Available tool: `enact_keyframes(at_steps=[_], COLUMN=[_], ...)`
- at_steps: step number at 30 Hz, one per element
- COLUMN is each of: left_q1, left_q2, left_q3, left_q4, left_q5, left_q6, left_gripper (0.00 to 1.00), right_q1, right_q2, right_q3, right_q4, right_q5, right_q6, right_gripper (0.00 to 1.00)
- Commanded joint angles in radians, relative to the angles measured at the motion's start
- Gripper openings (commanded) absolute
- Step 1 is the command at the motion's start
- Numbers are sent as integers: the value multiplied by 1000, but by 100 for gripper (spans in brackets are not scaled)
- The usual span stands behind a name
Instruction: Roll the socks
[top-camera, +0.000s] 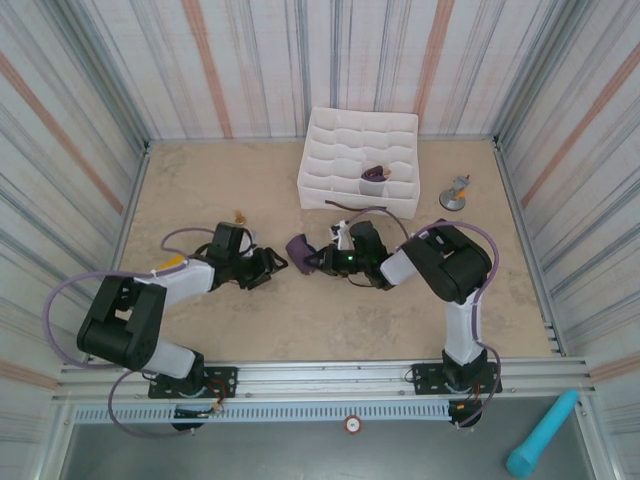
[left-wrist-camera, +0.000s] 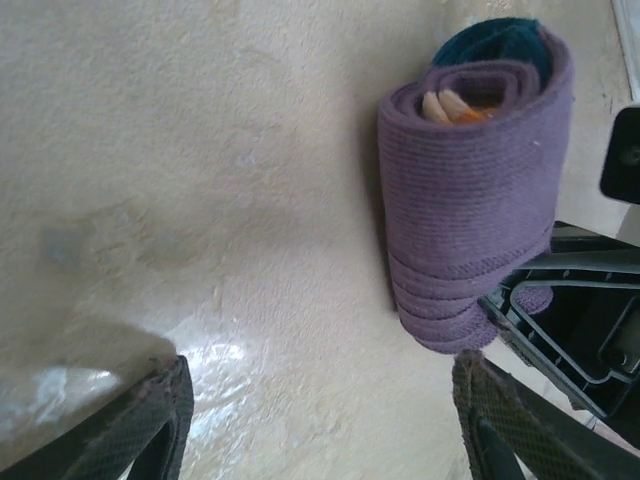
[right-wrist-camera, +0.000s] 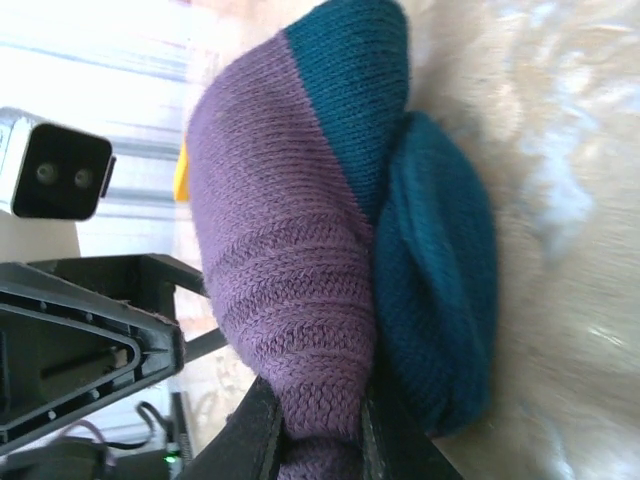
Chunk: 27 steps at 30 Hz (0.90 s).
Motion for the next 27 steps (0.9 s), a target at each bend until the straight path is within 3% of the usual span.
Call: enact_keyframes(at_steps=[1, 7, 18, 23, 27], left_q1=[-16, -33, -90, -123, -125], left_q2=[25, 71, 172, 223, 267], left_q3=[43, 82, 124, 145, 145], left_q4=[34, 59, 218, 276, 324], left_q5=[-22, -33, -93, -129, -114], left_q6=[-3, 3, 22, 32, 21], left_gripper=[71, 72, 76, 74, 65], right_q1=[-27, -52, -62, -62, -65], right_q2=[103, 150, 183, 191, 193], right_q3=[-87, -98, -105, -120, -138], right_q4=[-284, -250, -235, -197, -161], right_q5=[88, 72, 73, 72, 73], right_q6=[184, 285, 323, 337, 352], right_gripper=[0, 0, 0, 0, 0])
